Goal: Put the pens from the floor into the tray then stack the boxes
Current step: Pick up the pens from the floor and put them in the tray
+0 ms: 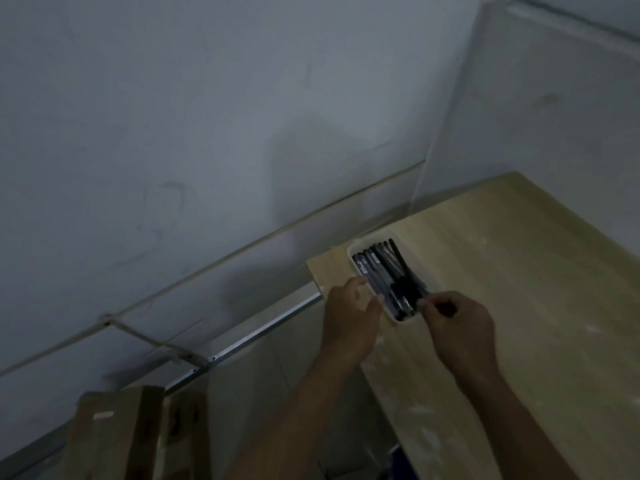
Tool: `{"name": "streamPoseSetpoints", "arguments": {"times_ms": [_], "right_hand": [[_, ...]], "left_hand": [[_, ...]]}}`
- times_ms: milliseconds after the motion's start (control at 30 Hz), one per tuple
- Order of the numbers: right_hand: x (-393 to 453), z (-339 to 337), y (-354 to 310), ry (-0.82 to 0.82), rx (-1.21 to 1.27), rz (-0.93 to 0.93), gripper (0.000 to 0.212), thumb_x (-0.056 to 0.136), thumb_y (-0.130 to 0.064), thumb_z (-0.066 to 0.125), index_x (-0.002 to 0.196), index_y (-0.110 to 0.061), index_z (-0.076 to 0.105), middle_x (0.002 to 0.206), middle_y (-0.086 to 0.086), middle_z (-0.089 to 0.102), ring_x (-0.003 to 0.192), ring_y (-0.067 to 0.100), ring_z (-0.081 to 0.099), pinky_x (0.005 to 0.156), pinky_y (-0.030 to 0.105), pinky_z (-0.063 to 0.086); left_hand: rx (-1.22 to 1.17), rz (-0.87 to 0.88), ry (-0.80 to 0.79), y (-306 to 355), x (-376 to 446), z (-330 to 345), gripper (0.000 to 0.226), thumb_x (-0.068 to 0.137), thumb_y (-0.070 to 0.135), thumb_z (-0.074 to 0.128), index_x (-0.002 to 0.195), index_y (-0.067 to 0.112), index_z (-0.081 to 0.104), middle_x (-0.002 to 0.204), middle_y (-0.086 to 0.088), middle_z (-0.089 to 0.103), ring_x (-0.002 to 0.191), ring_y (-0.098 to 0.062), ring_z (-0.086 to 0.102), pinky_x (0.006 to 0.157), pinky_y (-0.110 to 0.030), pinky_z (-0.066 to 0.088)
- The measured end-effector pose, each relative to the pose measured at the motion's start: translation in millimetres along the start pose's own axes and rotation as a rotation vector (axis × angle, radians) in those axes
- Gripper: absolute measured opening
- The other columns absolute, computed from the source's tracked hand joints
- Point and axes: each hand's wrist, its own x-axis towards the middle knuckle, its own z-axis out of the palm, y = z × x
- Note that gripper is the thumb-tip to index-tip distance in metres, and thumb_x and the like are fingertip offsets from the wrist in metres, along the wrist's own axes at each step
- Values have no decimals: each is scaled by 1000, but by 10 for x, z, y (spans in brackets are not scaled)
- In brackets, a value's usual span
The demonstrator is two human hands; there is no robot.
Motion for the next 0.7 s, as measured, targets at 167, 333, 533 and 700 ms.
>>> {"name": "streamPoseSetpoints", "arguments": {"times_ms": [167,333,533,700], "right_hand": [[504,167,272,27,-259,-60,9,86,-21,65,85,-15,71,83,8,71,70,21,61,64,29,48],[676,395,445,101,-560,-187,15,85,-29,63,89,-17,71,92,9,63,93,33,52,71,35,29],[602,506,476,139,-643,-158,21,87,-32,59,93,-15,70,93,9,60,93,32,47,72,36,22],[485,473,387,107,-587,-242,25,87,-31,61,102,-13,69,94,10,61,92,31,46,71,35,24]], "left_hand": [[116,24,-63,-282,438,297,63,92,35,57,147,33,27,136,-7,41,102,-9,41,84,-24,35],[129,133,-37,-485,541,437,65,88,34,62,146,34,32,123,-1,48,91,-6,46,80,-20,37],[137,193,-29,-516,482,434,57,91,35,58,144,32,37,132,2,49,84,4,46,87,-21,40],[65,166,-31,-559,420,356,57,91,32,58,142,42,35,121,7,53,96,0,56,80,-15,44]]}}
